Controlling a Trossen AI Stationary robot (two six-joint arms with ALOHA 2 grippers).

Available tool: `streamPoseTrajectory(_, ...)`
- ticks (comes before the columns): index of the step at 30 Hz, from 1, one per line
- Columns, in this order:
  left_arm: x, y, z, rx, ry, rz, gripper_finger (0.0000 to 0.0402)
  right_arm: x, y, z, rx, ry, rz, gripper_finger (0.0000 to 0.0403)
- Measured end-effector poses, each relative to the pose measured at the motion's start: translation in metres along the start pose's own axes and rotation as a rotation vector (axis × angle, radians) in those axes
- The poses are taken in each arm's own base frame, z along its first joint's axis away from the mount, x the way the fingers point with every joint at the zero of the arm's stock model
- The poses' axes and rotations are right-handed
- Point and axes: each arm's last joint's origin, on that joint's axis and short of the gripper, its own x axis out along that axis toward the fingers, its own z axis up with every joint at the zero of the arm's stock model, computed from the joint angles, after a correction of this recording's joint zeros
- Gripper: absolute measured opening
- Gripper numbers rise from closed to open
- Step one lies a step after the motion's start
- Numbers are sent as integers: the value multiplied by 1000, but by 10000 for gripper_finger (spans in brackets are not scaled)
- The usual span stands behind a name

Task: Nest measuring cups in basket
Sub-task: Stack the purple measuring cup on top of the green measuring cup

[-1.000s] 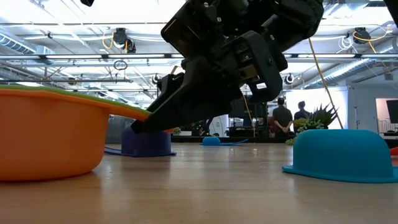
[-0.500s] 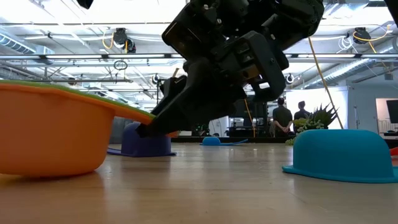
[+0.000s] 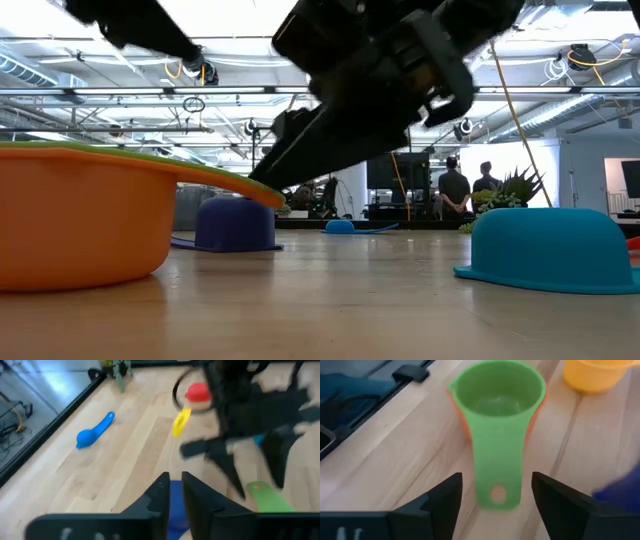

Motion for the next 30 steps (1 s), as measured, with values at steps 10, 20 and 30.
streamPoseTrajectory(10, 41, 3, -16, 4, 202, 26, 168, -71, 20, 11, 183, 292, 13, 231)
streamPoseTrajectory(20, 54, 9, -21, 50, 316, -28, 136, -139, 50, -20, 331, 301, 2, 230)
streamPoseTrajectory(30, 44, 7, -34, 300, 441, -101, 165, -191, 62, -51, 531, 53, -112, 230)
